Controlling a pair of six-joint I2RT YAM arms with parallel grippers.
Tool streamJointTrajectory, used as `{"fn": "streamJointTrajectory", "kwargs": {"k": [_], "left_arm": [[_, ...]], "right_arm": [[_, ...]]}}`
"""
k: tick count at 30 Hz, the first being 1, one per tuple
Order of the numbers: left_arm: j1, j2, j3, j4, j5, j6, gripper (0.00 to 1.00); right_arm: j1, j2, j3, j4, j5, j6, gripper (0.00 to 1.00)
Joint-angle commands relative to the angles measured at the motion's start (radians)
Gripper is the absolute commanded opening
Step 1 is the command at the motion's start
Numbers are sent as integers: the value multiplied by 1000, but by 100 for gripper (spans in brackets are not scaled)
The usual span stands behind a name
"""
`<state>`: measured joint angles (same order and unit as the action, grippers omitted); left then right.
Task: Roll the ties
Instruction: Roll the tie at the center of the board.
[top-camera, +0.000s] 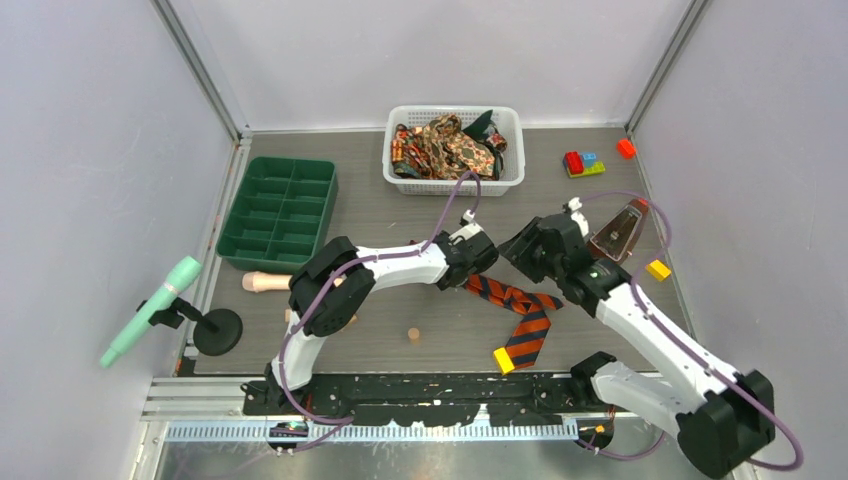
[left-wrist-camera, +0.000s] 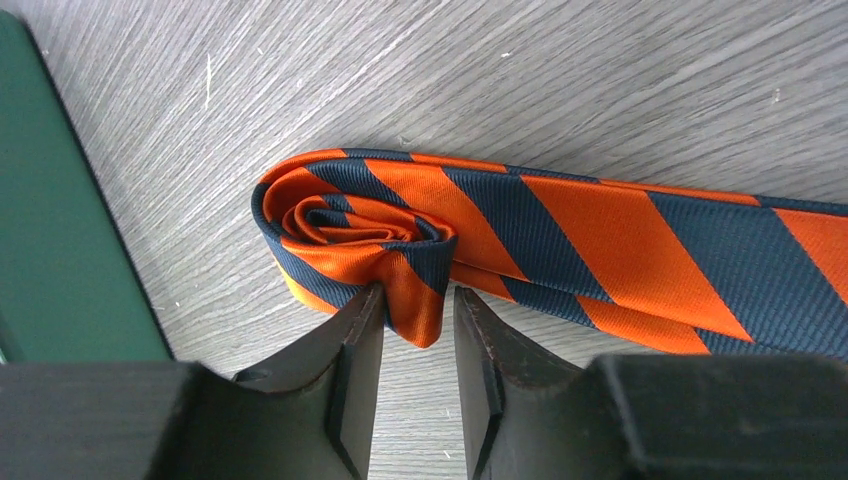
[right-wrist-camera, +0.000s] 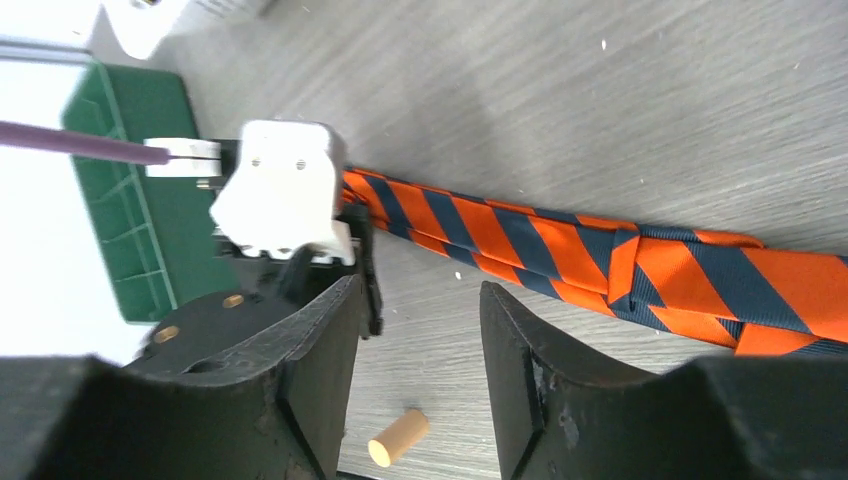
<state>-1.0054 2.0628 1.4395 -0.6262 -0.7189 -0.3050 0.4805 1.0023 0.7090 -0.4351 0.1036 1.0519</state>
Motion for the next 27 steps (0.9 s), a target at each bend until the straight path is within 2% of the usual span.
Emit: {"fn": "streamJointTrajectory", "kwargs": {"k": [1, 7, 19, 27], "left_arm": [[6, -27, 42, 4, 18, 7, 36], [6, -51, 51, -4, 26, 12, 42], [6, -144, 62, -24, 49, 19, 45], [5, -228, 32, -30, 74, 18, 43]], "right_arm": [[-2, -110, 58, -82, 114, -38, 55], [-2, -183, 56, -126, 169, -40, 60], [-2, -214, 66, -127, 215, -70, 71], [-2, -196, 104, -98, 235, -109, 74]]}}
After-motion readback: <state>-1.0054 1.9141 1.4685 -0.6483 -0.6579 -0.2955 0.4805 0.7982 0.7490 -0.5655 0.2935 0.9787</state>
